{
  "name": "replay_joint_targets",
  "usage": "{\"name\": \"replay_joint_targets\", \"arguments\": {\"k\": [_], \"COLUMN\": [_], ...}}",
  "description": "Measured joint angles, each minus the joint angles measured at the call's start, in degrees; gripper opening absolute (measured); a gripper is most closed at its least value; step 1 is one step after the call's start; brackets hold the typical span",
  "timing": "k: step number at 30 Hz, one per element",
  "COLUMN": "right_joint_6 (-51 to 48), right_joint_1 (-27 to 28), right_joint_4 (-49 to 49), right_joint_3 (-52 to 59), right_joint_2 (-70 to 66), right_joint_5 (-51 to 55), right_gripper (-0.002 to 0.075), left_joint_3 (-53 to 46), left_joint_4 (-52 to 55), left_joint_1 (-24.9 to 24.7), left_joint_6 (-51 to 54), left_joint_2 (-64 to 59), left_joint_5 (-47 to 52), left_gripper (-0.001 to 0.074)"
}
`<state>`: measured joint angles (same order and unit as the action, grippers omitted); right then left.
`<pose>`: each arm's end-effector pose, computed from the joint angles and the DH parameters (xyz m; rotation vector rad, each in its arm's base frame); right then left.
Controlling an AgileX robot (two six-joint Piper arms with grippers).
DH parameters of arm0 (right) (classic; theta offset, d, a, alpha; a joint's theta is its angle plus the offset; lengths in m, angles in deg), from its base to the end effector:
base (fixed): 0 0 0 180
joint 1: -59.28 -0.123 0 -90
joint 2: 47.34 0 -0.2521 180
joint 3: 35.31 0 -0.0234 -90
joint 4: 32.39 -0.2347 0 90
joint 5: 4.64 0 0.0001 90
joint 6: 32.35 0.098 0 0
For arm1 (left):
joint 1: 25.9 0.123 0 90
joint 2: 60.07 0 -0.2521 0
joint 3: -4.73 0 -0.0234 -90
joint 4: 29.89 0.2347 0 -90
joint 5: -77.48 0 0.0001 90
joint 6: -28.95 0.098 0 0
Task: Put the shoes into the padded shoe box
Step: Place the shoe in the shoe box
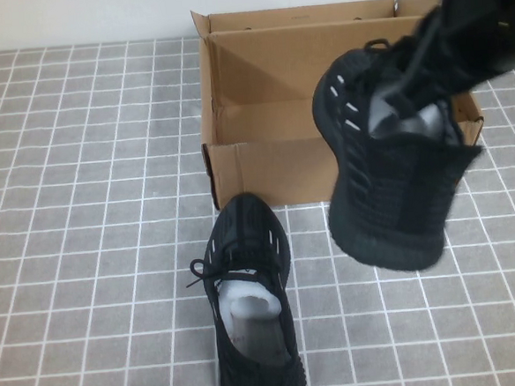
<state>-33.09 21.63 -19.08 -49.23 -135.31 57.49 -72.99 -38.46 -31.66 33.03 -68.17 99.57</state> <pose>0.2319 0.1537 0.3934 -0.7997 2.2039 0.0203 0.0750 -0.0131 0.1691 0.0696 1.8811 -0.1680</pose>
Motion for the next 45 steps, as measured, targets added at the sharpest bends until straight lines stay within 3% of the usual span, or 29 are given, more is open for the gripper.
{"name": "replay_joint_targets", "arguments": {"k": [17, 34, 45], "right_joint_6": [15.3, 17.8, 20.9], "right_joint_1": [-0.1, 7.1, 12.3], "right_joint_4": [8.1, 3.6, -0.9], "right_joint_3": [-21.0, -22.1, -22.1], "right_joint_2": [-20.8, -23.6, -26.2], "right_joint_5": [9.1, 7.3, -2.1], "right_gripper": [-0.0004, -0.0004, -0.0004], "left_joint_3": [0.0, 0.0, 0.0], "left_joint_4": [0.0, 0.0, 0.0], "left_joint_1": [0.0, 0.0, 0.0], "left_joint_6": [0.0, 0.0, 0.0], "left_joint_2": [0.0, 0.0, 0.0], "left_joint_5": [0.0, 0.0, 0.0], "left_gripper": [-0.0004, -0.0004, -0.0004]}}
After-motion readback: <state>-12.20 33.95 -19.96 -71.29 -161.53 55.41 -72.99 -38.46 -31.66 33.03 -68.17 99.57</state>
